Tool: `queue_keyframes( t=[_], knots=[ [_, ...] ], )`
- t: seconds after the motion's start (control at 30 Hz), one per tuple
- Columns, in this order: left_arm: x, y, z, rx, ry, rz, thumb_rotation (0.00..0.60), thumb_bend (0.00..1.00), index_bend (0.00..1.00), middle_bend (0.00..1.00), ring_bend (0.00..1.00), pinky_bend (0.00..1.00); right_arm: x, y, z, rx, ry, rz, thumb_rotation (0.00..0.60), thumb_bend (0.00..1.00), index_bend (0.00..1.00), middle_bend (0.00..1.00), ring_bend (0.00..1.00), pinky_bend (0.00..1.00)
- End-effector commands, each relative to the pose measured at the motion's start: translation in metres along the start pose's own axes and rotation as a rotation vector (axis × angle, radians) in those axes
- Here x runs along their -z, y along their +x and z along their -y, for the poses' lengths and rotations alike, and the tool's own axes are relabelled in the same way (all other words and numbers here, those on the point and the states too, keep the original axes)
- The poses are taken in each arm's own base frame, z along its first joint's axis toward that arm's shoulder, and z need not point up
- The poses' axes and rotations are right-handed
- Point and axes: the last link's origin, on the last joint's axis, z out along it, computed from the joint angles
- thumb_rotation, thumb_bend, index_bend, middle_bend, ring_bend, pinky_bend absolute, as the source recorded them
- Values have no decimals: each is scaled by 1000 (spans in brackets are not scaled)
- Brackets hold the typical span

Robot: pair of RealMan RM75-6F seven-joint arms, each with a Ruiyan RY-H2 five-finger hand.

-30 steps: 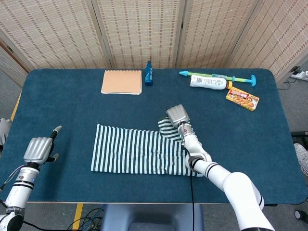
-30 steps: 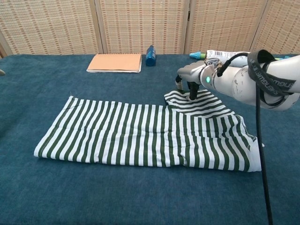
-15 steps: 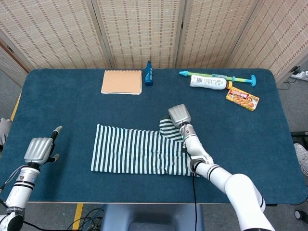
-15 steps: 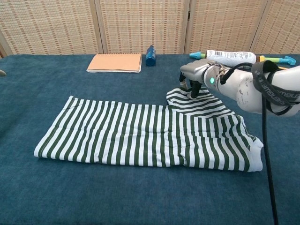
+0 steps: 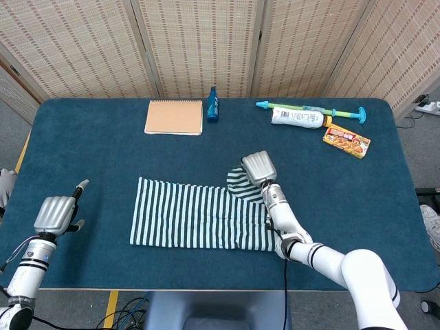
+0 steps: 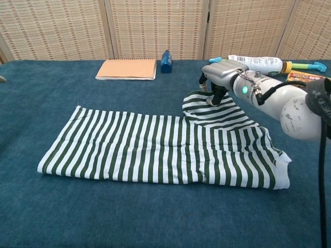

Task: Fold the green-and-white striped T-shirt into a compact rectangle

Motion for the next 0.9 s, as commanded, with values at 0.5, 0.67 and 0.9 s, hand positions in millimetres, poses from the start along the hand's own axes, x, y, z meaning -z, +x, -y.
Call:
queue_keyframes(
  t=[0.5,0.67,0.9],
  knots=[
    [1,-1,-4,-4,-14,7,600,267,0,858,774,974,74,-4,5,70,51,-4,600,440,546,953,1000,1000],
    [1,-3,-4,-3,-15,14,600,267,0,858,774,974,89,-10,4,75,64,9,600,440,546,953,1000,1000],
    [1,-4,-4,-2,-15,17,600,268,0,858,774,974,107,-20,1,89,79,25,600,439,546,953,1000,1000]
  ],
)
